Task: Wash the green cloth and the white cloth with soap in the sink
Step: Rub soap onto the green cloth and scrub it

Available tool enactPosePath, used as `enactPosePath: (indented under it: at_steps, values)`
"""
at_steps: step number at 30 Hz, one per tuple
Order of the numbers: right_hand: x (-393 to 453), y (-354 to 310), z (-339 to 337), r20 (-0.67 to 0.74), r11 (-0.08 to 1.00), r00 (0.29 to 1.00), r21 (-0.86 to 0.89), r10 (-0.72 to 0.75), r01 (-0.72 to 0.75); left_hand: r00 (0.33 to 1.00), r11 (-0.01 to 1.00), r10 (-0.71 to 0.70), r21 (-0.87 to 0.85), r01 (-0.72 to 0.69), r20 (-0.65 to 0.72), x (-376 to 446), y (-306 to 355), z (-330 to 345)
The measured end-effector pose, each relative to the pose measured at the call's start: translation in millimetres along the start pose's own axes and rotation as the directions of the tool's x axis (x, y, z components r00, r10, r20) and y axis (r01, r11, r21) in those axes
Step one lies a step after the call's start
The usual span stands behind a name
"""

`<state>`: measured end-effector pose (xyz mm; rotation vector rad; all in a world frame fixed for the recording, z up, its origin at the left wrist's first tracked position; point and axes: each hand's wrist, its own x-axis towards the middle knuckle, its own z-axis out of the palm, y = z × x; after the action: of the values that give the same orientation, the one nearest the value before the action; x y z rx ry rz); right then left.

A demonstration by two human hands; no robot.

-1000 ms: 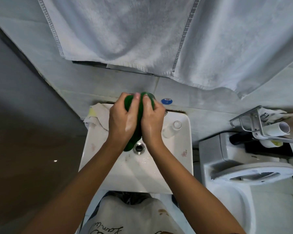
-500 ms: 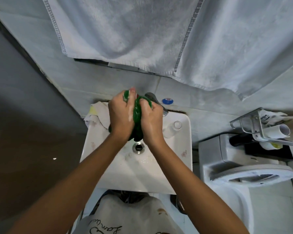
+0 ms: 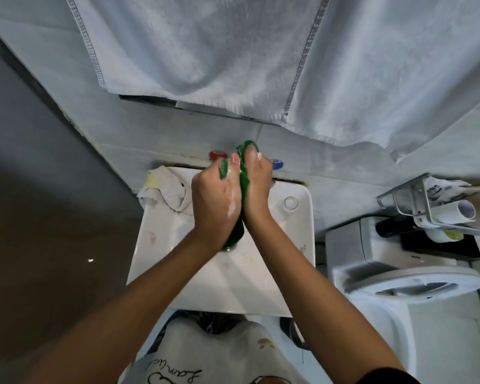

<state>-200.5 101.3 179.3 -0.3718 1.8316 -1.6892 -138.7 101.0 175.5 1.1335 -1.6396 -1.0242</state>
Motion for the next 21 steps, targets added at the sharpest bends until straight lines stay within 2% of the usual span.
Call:
enactPosePath:
  at_steps: [4, 8, 12, 15, 18, 21]
  values:
    - [-33, 14, -5, 0.072, 0.979, 0.99, -0.155, -0.125, 0.135, 0.99, 0.982, -0.136, 0.14, 0.13, 0.037, 40, -22, -2]
    - [-11, 7, -7, 0.118, 0.957, 0.979, -0.218, -0.168, 0.191, 0.996, 0.994, -0.084, 0.065, 0.085, -0.028, 10, -5, 0]
    - [-13, 6, -1, 0.042, 0.973, 0.983, -0.139, -0.178, 0.182, 0.992, 0.99, -0.129, 0.065, 0.129, -0.001, 29, -4, 3]
    - [-26, 9, -9, 0.109, 0.982, 0.982, -0.088, -0.156, 0.165, 0.987, 0.987, -0.162, -0.02, 0.161, -0.006, 41, -10, 2]
    - [-2, 2, -11, 0.051, 0.997, 0.997, -0.041, -0.063, 0.065, 0.997, 0.997, -0.073, -0.012, 0.074, 0.034, 0, 2, 5]
    - [5, 0, -8, -0.016, 0.999, 0.999, 0.026, -0.034, 0.034, 0.999, 1.0, 0.004, -0.016, -0.003, 0.053, -11, 8, 4]
